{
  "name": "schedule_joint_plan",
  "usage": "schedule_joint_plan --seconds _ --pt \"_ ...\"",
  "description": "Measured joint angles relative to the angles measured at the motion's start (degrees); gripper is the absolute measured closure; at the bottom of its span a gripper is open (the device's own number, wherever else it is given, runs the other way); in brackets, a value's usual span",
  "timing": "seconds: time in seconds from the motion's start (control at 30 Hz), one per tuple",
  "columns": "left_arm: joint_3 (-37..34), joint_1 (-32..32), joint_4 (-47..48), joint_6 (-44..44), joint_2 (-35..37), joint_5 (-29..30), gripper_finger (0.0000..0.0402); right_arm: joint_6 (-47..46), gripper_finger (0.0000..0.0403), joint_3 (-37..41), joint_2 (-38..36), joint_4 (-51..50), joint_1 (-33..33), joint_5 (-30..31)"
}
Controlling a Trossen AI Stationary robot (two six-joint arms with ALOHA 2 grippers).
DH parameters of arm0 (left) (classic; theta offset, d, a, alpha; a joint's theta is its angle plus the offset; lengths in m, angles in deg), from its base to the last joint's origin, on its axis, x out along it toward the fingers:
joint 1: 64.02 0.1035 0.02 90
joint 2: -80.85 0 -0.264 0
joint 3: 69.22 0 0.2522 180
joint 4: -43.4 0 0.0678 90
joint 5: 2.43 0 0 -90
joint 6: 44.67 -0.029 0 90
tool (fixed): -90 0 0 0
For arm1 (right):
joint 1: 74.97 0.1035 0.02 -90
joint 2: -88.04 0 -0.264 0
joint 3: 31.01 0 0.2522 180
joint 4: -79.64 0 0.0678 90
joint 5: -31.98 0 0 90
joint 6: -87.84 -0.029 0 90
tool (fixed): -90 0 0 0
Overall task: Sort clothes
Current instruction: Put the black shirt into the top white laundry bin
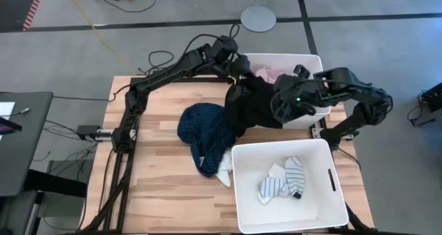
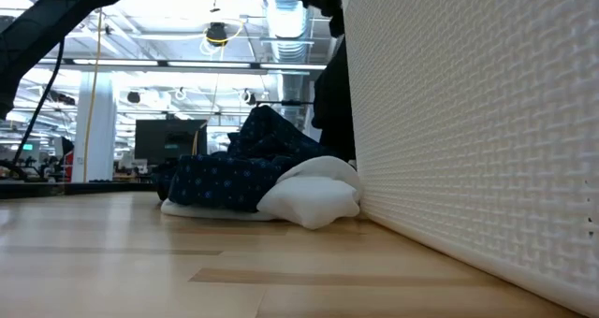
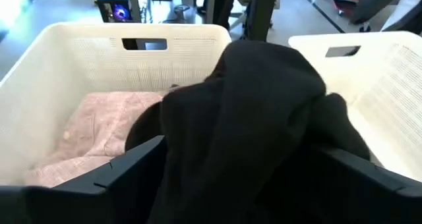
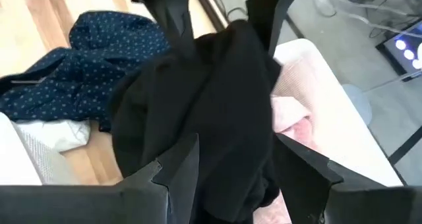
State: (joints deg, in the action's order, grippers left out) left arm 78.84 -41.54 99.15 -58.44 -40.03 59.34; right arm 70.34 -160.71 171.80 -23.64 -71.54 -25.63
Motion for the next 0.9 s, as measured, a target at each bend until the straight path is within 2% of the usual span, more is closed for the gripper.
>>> schedule_joint_plan --seconds 0.17,0.5,0.6,0.7,0.73,0.9 --pt "0.00 -0.70 1.82 -0.88 0.07 0.24 0.0077 2.41 0.0198 4.25 0.99 3.67 -1.20 -5.35" --pt "-0.02 -1.68 6.30 -2.37 0.38 0.49 0.0079 4.75 0.0208 18.67 0.97 8.63 -10.87 -5.51" --pt "-0.02 -1.79 8.69 -3.56 1.67 0.60 0.0080 7.12 0.0260 21.20 1.04 10.49 -12.25 -5.51" --pt "-0.02 -1.90 12.22 -5.24 3.56 0.88 0.0080 9.85 0.0361 21.86 1.01 10.92 -12.60 -5.52" --pt "-0.02 -1.99 13.85 -5.73 4.31 0.91 0.0080 10.58 0.0380 21.86 1.01 10.92 -12.60 -5.45" --pt "-0.02 -2.99 25.05 -8.89 8.36 3.23 0.0080 9.50 0.0397 21.90 -0.33 10.88 -13.40 -0.88"
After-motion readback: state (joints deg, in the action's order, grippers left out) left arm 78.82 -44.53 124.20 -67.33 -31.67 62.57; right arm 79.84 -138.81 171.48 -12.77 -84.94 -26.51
